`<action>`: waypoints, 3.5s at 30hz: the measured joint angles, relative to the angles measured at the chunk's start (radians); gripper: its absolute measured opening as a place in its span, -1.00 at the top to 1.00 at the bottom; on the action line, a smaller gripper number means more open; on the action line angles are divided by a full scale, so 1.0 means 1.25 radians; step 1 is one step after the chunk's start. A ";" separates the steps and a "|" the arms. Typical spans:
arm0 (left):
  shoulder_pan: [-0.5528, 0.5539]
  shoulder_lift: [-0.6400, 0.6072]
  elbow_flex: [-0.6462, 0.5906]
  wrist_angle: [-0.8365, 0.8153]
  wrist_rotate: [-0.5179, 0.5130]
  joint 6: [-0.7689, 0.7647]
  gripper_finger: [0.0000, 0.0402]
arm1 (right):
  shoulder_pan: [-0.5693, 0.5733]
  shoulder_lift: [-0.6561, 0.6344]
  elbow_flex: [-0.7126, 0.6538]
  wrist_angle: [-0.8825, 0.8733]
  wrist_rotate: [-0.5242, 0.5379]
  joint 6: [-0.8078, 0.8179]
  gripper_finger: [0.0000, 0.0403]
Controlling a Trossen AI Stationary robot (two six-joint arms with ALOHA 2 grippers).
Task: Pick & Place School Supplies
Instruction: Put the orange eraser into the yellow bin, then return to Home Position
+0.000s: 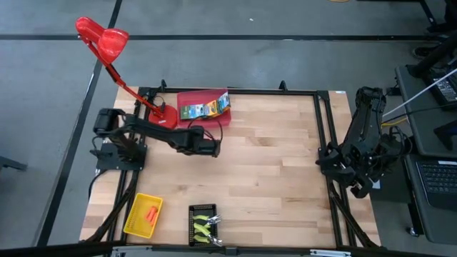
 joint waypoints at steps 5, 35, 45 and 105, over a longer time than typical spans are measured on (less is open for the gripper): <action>0.017 0.068 0.000 0.063 -0.007 -0.039 0.40 | 0.000 0.002 0.000 0.004 -0.005 0.023 -0.03; 0.081 0.144 0.002 0.123 0.001 0.100 0.42 | 0.000 0.013 0.000 0.015 -0.020 0.038 -0.03; 0.092 0.146 0.002 0.107 0.024 0.119 0.43 | 0.000 0.035 0.000 0.015 -0.025 0.058 -0.03; -0.867 -0.097 0.055 -0.268 0.266 -0.190 -0.22 | 0.000 0.080 0.014 0.129 -0.053 0.027 -0.03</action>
